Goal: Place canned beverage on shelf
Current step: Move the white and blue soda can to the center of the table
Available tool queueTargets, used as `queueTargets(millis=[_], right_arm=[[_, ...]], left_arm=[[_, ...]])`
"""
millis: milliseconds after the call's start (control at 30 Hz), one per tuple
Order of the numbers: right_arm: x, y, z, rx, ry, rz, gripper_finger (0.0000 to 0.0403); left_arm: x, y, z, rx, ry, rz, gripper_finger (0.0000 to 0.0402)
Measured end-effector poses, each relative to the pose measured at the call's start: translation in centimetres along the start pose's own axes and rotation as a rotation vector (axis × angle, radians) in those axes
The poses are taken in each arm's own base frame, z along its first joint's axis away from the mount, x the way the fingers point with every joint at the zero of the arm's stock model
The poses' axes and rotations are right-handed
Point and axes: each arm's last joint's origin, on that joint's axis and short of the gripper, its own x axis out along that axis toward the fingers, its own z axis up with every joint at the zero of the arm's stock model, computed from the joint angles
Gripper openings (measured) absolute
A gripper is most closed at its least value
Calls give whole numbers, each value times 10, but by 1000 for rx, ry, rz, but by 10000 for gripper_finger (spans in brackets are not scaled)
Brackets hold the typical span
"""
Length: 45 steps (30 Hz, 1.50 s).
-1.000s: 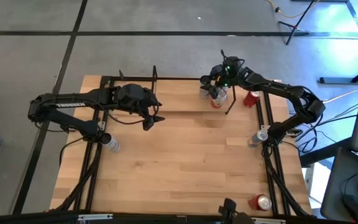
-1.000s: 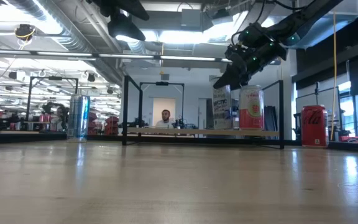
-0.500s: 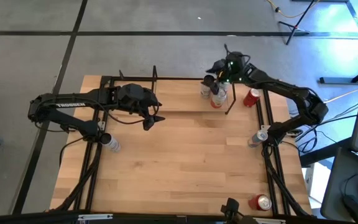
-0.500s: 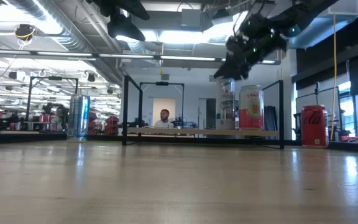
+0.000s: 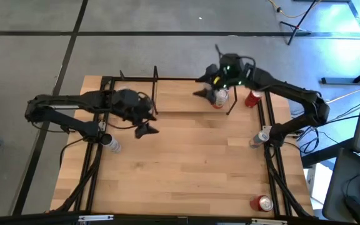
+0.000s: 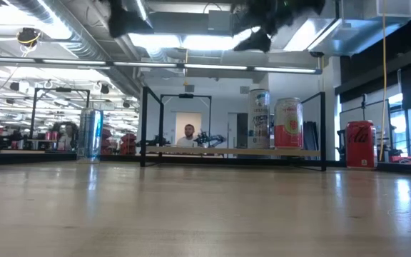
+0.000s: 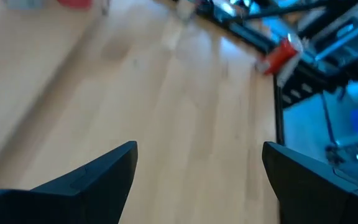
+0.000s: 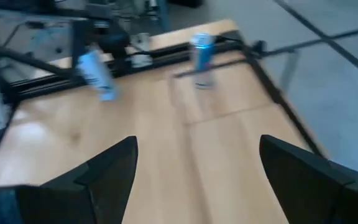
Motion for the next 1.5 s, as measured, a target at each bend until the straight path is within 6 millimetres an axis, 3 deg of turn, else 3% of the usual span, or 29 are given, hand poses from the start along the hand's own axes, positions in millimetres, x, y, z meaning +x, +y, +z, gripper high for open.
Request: queueTargets(millis=[267,500,767,1033,1500], right_arm=[[28,58,-6,-52,56,1,321],[43,83,-13,-49,91,-3,321],[59,85,-21,-19,144,-1,321],[60,84,-24,-5,164,-4,321],[60,83,-24,-6,163,-24,321]], left_arm=[[-53,-3,-44,-157,148,159,341],[-87,9,-80,-192,366,330,341],[-93,12,-91,-139,504,388,341],[-96,9,-98,-61,604,362,341],[-70,17,-128,29,754,370,341]])
